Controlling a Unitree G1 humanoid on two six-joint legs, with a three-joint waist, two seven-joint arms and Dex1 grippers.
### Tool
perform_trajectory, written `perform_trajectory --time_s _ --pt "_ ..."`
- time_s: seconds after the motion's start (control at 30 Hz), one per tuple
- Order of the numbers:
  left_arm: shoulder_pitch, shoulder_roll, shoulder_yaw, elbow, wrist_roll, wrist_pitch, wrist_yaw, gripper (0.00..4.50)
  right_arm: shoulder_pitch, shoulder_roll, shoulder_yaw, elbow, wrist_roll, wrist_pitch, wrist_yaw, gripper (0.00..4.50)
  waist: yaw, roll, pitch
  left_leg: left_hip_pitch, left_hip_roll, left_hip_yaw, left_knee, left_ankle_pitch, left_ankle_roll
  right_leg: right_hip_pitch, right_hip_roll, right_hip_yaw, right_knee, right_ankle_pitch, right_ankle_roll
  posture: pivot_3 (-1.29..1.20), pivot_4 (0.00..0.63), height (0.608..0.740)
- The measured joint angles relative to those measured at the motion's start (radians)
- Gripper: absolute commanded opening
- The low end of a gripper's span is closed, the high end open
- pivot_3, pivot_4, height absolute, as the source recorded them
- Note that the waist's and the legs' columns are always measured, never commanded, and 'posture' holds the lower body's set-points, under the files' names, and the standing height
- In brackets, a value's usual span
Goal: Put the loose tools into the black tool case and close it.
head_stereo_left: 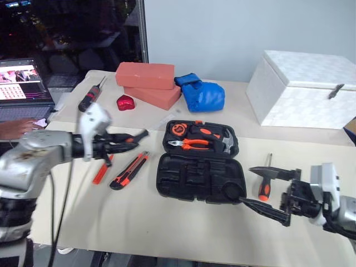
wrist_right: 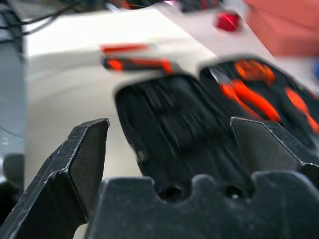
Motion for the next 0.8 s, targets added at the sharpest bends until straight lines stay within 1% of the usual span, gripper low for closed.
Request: perform_trajectory --time_s 0.03,0.1,0.23,0.33,0.5,0.8 --pt "-0.066 -0.034 -0.084 0.044 0.058 -0.054 -0.037 0.87 0.077 -0.002 -0.054 0.006 -0.028 -0.001 0.017 4.50 0.000 0.000 0.000 0.000 0.000 0.000 0.001 0.000 0.000 0.000 0.001 0.000 0.000 0.000 0.000 0.00 0.150 0.740" --pt "-0.132 -0.073 -0.167 0.115 0.126 -0.113 -0.072 0.87 0.141 0.001 -0.117 0.018 -0.044 0.000 0.030 4.50 -0.004 0.000 0.000 0.000 0.000 0.000 0.003 0.000 0.000 0.001 0.001 0.001 0.000 -0.001 -0.004 0.00 0.150 0.740" --pt "-0.260 -0.170 -0.299 0.317 0.269 -0.232 -0.122 0.87 0.186 0.002 -0.233 0.027 -0.033 0.003 0.049 4.50 -0.023 0.000 0.000 0.000 0.000 -0.001 0.007 0.001 0.001 0.003 0.001 0.002 0.001 0.001 -0.003 0.00 0.150 0.740" --pt "-0.321 -0.228 -0.365 0.455 0.356 -0.327 -0.177 0.87 0.196 -0.005 -0.290 0.022 -0.022 0.016 0.060 4.50 -0.029 0.000 0.000 -0.001 0.000 -0.002 0.010 0.001 0.001 0.003 0.001 0.002 0.001 0.001 -0.003 0.00 0.150 0.740" --pt "-0.342 -0.288 -0.424 0.574 0.446 -0.435 -0.258 0.87 0.166 -0.036 -0.309 0.004 0.012 0.039 0.069 4.50 -0.030 0.000 0.000 -0.003 0.000 -0.003 0.013 0.000 0.002 0.003 0.001 0.002 0.001 0.001 -0.002 0.00 0.150 0.740" --pt "-0.411 -0.396 -0.453 0.743 0.586 -0.564 -0.257 0.87 0.112 -0.053 -0.301 -0.002 0.013 0.068 0.048 4.50 -0.023 0.000 0.000 -0.005 -0.002 -0.005 0.013 0.000 0.002 0.004 0.001 0.002 0.001 0.001 -0.001 0.00 0.150 0.740"
